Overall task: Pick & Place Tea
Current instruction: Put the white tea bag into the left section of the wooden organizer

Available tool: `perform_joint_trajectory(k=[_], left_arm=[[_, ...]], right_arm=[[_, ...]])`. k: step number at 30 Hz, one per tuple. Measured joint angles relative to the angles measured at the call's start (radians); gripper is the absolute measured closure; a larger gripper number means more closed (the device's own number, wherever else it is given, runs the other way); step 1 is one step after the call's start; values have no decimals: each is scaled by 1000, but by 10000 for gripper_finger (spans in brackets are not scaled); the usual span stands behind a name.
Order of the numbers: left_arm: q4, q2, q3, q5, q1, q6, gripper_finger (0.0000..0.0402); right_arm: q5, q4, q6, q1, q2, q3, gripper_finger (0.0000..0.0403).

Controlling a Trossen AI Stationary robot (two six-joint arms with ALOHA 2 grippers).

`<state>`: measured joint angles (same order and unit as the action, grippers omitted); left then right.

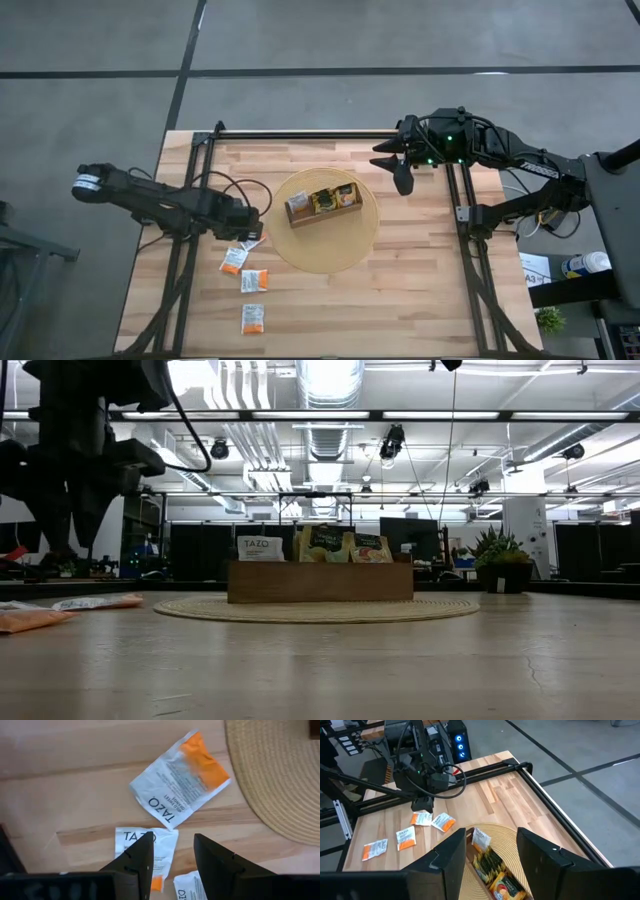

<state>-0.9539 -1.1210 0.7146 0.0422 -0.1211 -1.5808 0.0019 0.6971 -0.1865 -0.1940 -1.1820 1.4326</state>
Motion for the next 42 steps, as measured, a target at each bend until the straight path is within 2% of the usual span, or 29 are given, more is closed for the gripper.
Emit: perform_joint_trajectory(k=[7, 15, 28, 35, 42], left_arm=[[0, 0, -8, 0, -1, -83, 268], [36, 0, -73, 18, -1, -177, 268], [329, 0, -231, 27, -1, -333, 268], [306, 0, -201, 27, -1, -322, 268], [168, 0, -174, 22, -1, -280, 268]], right_arm=[[0, 0, 7, 0, 0, 0, 232], [0, 0, 10, 0, 0, 0, 232], [0, 1, 10, 0, 0, 0, 232], [0, 0, 10, 0, 0, 0, 232], [0, 0, 10, 0, 0, 0, 232]])
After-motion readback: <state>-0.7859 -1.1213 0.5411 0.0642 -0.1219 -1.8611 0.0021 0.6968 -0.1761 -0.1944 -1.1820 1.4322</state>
